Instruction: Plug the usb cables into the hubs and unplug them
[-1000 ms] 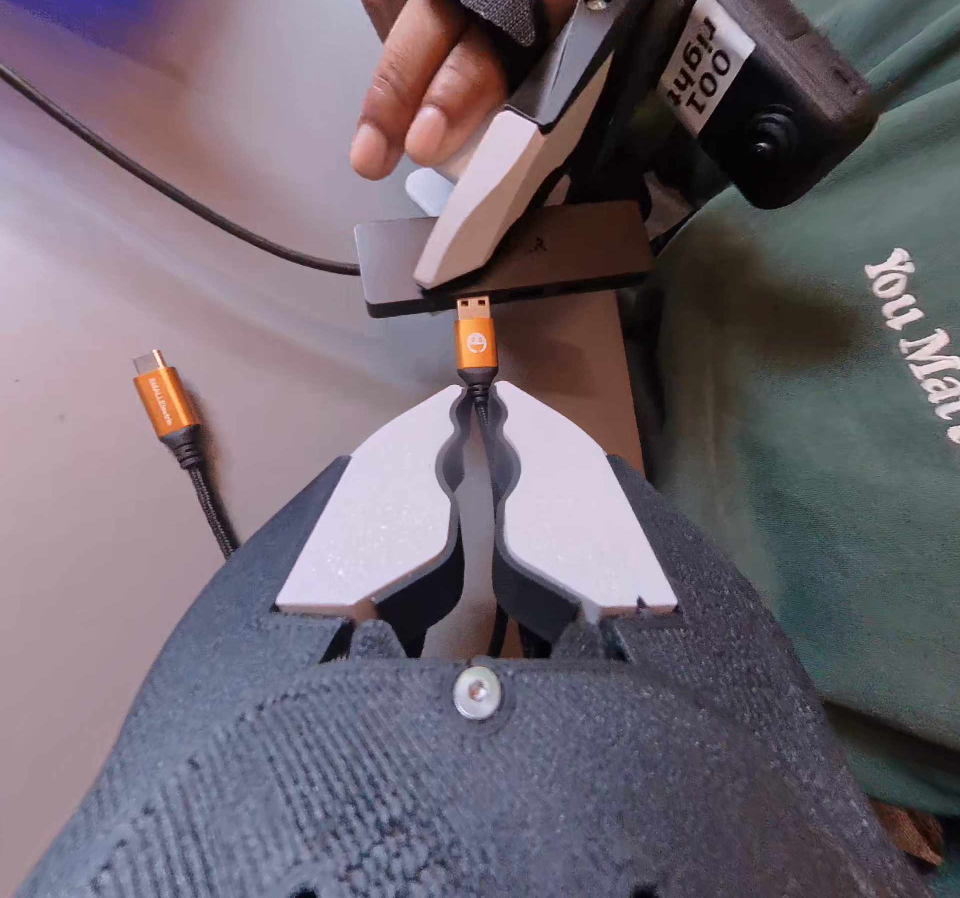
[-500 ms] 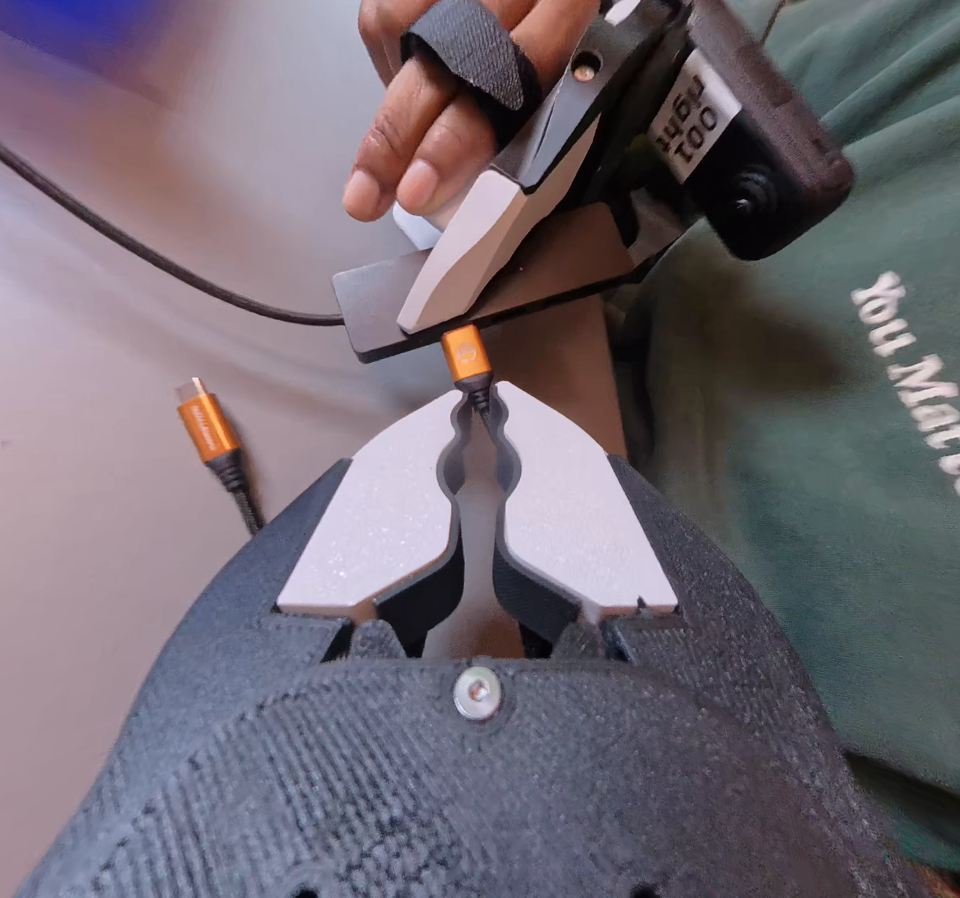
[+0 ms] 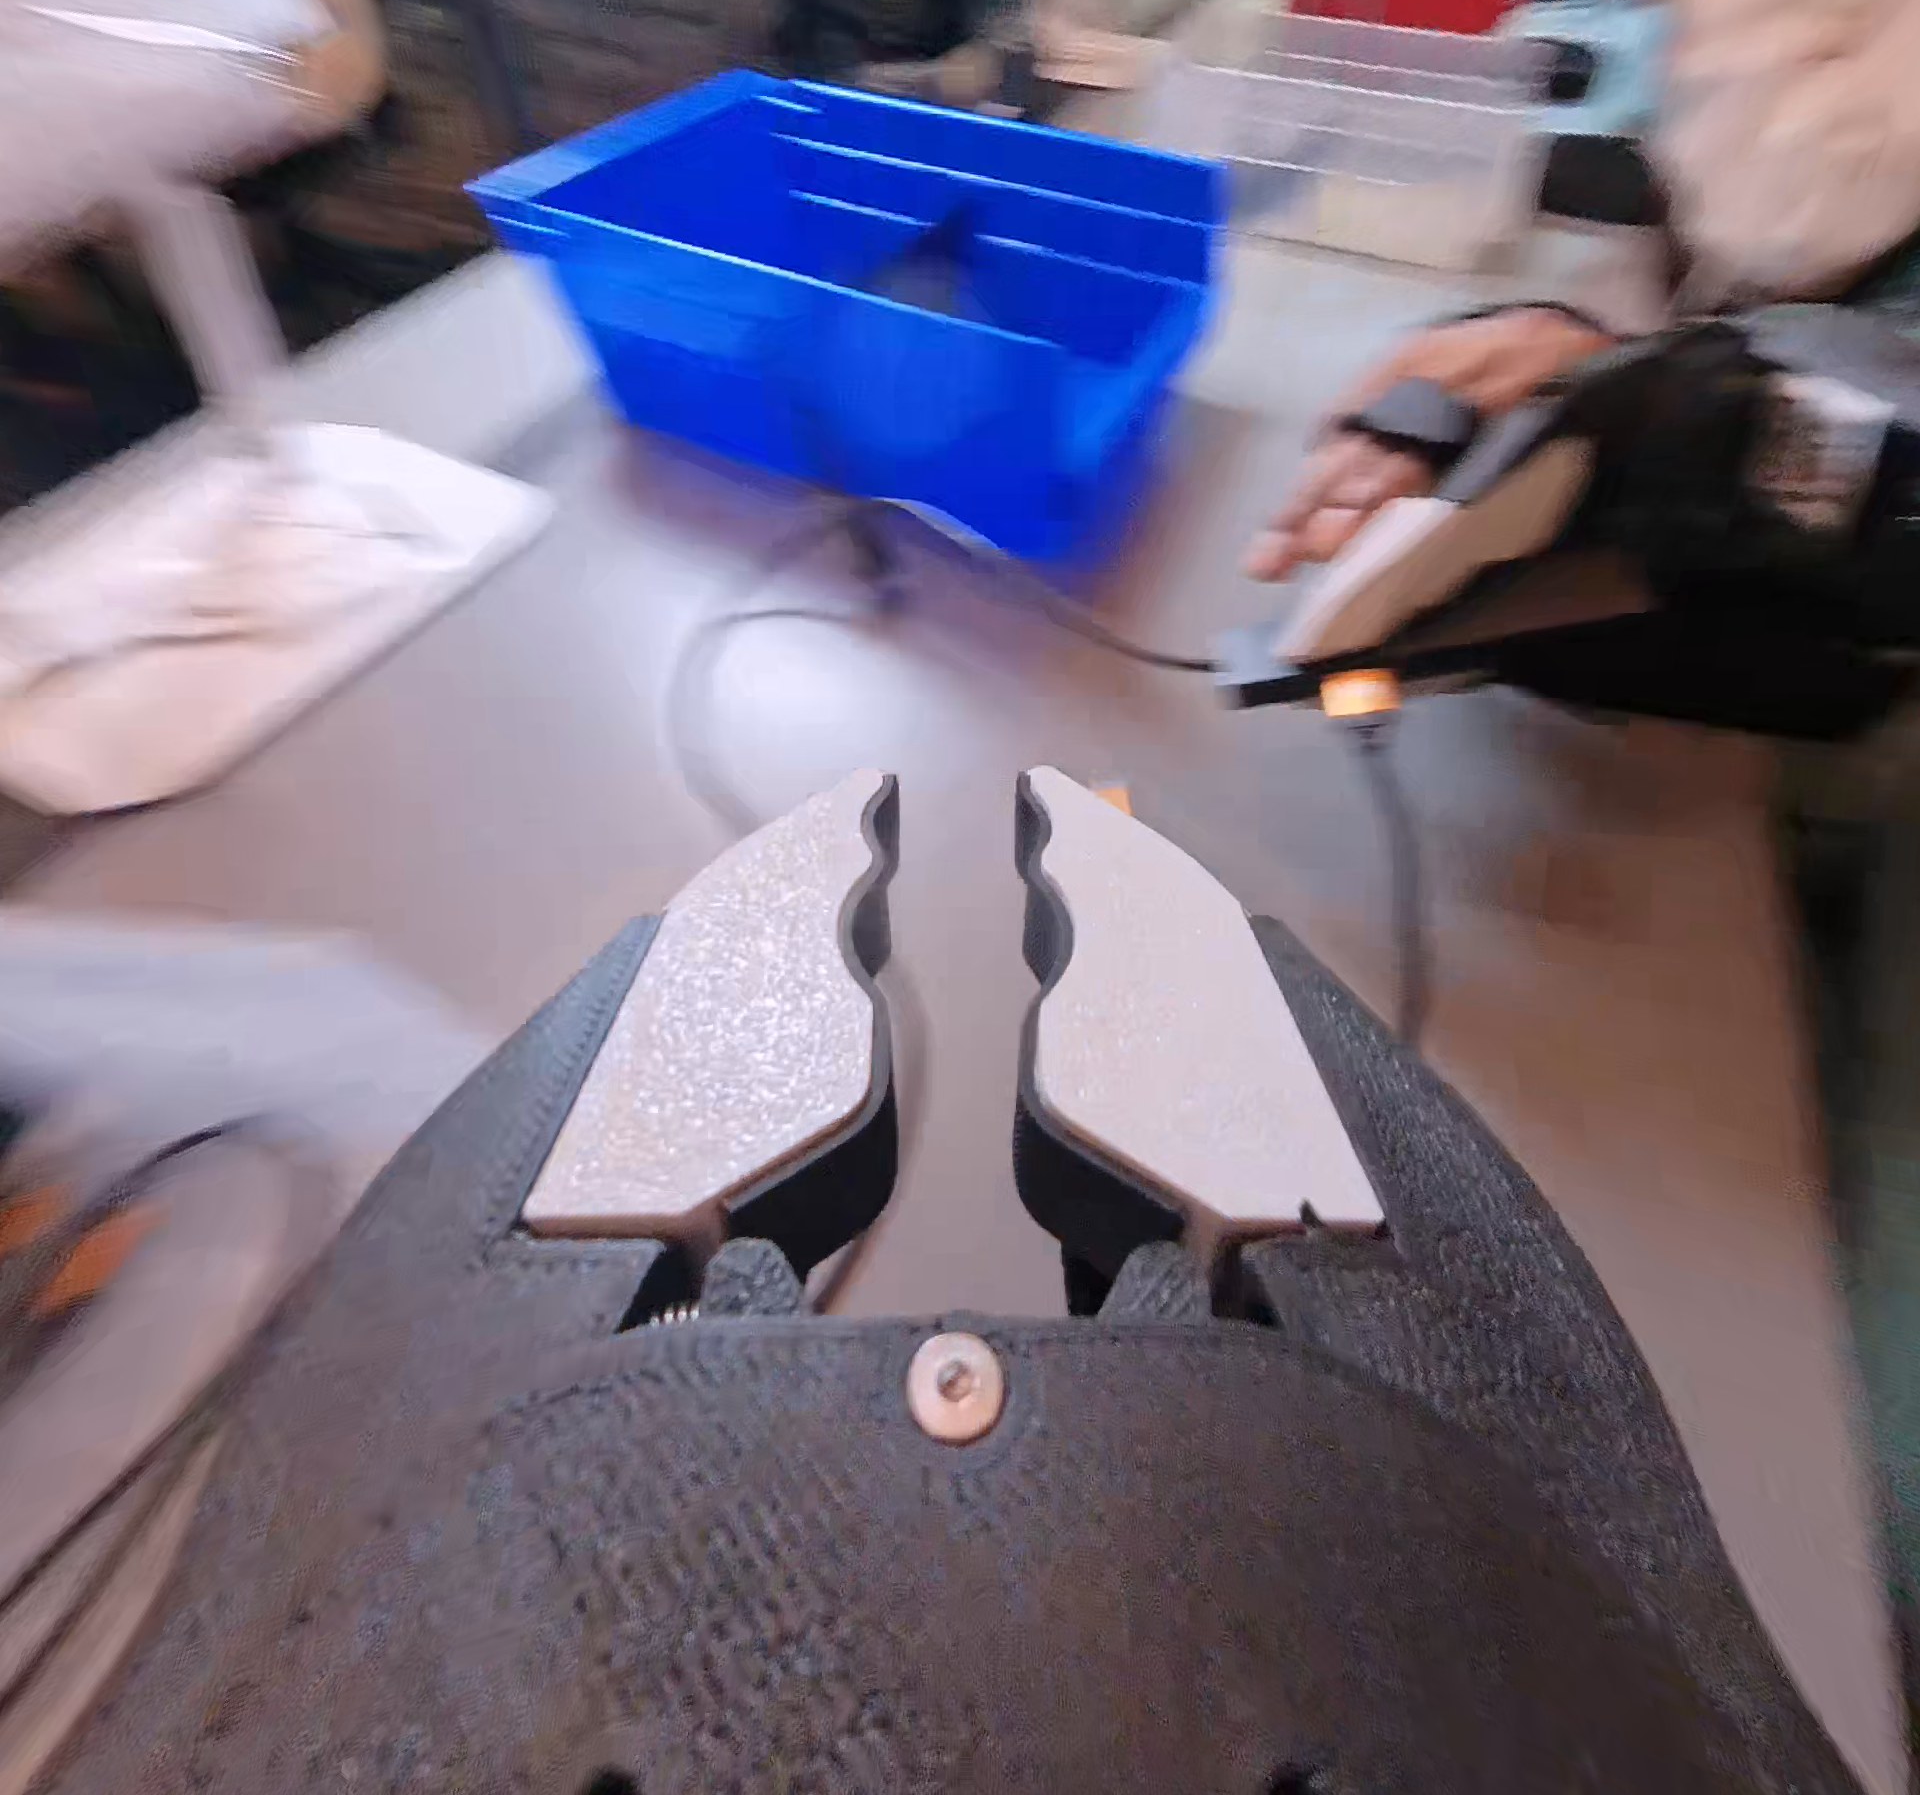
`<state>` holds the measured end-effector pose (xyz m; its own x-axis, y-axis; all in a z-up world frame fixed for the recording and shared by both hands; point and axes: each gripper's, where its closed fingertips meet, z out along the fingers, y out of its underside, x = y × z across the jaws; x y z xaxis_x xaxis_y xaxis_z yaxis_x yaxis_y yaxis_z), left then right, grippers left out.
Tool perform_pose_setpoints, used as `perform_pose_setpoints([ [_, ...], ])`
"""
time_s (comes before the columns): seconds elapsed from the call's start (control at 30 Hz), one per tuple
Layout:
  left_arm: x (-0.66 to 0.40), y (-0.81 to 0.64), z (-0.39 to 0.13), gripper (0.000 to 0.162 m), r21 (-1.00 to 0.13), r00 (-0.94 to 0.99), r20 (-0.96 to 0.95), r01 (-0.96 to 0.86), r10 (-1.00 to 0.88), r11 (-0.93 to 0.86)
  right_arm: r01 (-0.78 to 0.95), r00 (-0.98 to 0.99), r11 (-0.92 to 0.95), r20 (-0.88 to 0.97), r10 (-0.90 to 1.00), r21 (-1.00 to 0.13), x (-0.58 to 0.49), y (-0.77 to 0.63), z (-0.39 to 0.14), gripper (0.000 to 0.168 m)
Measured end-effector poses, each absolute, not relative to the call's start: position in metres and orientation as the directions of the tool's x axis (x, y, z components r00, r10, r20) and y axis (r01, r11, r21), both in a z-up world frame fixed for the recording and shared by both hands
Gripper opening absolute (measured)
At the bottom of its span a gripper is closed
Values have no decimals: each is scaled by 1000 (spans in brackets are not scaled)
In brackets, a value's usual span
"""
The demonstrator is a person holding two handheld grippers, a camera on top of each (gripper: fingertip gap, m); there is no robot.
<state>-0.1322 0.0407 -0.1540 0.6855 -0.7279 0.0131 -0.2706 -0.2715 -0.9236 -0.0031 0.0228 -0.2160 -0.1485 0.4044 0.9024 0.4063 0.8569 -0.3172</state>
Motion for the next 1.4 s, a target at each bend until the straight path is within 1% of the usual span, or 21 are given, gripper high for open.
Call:
perform_pose_setpoints([
  [0.07,-198,61,-136,19,-916,818,-99,-298,-566,-269,407,-122,846,897,425,-345,-2,26,-211,12],
  [0.1,-229,70,-135,18,-896,856,-149,-329,-496,-299,409,-113,841,895,431,-354,-2,28,-210,12],
  [0.2,-294,95,-158,18,-759,871,-265,-453,-414,-467,415,-123,839,892,434,-351,-4,29,-214,12],
  [0.3,-320,114,-201,18,-549,803,-312,-589,-508,-594,425,-140,841,894,427,-335,-4,29,-220,12],
  [0.37,-326,124,-226,18,-440,759,-285,-646,-585,-623,428,-144,836,887,438,-344,-4,29,-222,12],
  [0.47,-336,138,-255,18,-334,738,-221,-672,-638,-661,431,-144,825,875,462,-365,-2,31,-223,12],
  [0.6,-349,145,-277,19,-224,719,-170,-694,-673,-685,430,-141,811,858,494,-396,-1,33,-225,12],
  [0.63,-353,146,-281,18,-194,713,-172,-701,-680,-686,429,-140,808,854,502,-405,-1,33,-225,12],
  [0.67,-354,144,-284,10,-172,708,-154,-706,-689,-687,426,-138,804,849,511,-414,0,33,-224,12],
  [0.73,-354,147,-285,5,-177,710,-141,-704,-690,-688,421,-136,796,837,530,-435,0,33,-224,12],
  [0.9,-353,141,-282,4,-156,671,-163,-741,-723,-653,417,-121,785,829,547,-458,1,36,-221,12],
  [0.97,-343,137,-264,4,-237,662,-178,-747,-728,-621,418,-104,782,831,547,-463,3,38,-218,12],
  [1.07,-324,121,-216,4,-360,636,-219,-757,-740,-545,412,-78,773,827,557,-482,3,41,-213,12],
  [1.2,-296,95,-136,4,-529,619,-306,-742,-723,-412,410,-67,765,820,569,-497,2,43,-211,12],
  [1.33,-263,68,-53,4,-648,602,-416,-722,-682,-243,422,-64,774,836,546,-473,1,41,-211,12],
  [1.4,-242,51,-17,4,-702,597,-424,-692,-681,-169,435,-60,776,845,532,-457,1,43,-210,12],
])
